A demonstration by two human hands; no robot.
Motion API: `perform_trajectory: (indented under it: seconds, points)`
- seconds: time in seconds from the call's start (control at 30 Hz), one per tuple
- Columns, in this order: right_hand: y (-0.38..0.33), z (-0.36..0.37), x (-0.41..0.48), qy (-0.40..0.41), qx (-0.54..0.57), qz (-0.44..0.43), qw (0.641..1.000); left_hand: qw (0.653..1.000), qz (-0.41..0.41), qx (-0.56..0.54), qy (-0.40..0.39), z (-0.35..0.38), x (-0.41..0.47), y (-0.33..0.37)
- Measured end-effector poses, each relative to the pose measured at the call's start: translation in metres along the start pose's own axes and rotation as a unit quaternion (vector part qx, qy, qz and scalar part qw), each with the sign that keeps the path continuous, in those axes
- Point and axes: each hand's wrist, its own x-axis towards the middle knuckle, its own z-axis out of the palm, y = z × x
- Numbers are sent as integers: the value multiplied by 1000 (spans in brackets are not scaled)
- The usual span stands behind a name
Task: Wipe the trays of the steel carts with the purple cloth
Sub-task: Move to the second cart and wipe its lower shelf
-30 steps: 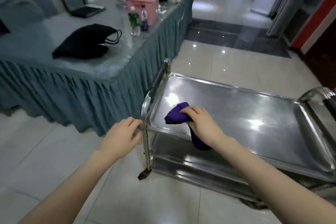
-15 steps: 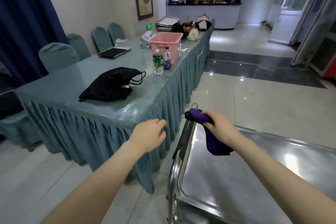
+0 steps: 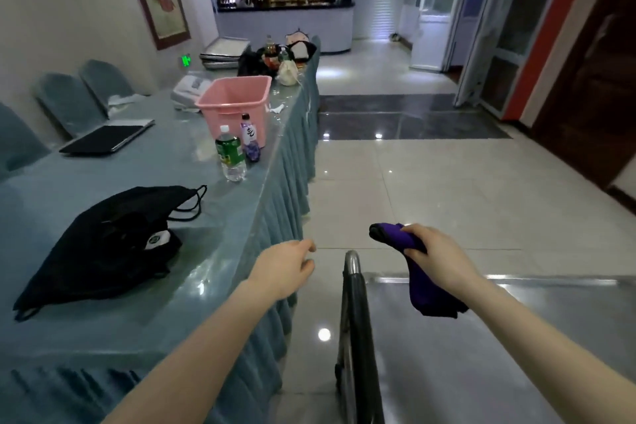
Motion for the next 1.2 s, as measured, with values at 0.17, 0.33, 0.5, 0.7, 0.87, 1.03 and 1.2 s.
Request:
perform_trajectory:
  seconds: [0.17, 0.33, 0.5, 0.7, 0.87, 1.03, 1.2]
  points:
    - [6, 8, 20, 42, -14, 123, 991, 995, 86, -45, -32, 22, 89, -39]
    - [3, 10, 22, 66, -12, 211, 975, 981, 173, -77, -52, 34, 148, -44]
    - [16, -3, -1, 97, -18, 288, 953, 962, 237, -115, -72, 51, 188, -9]
    - [63, -23, -43, 140, -27, 380, 914, 929, 333, -112, -113, 77, 219, 76]
    - [100, -34, -64, 187, -19, 421, 887, 901, 406, -85, -128, 89, 235, 146]
    - [121, -36, -78, 231, 20, 441, 867, 871, 462, -64, -155, 103, 250, 202]
    - [133, -32, -77, 252, 41, 489, 834, 833, 517, -62, -186, 124, 273, 244]
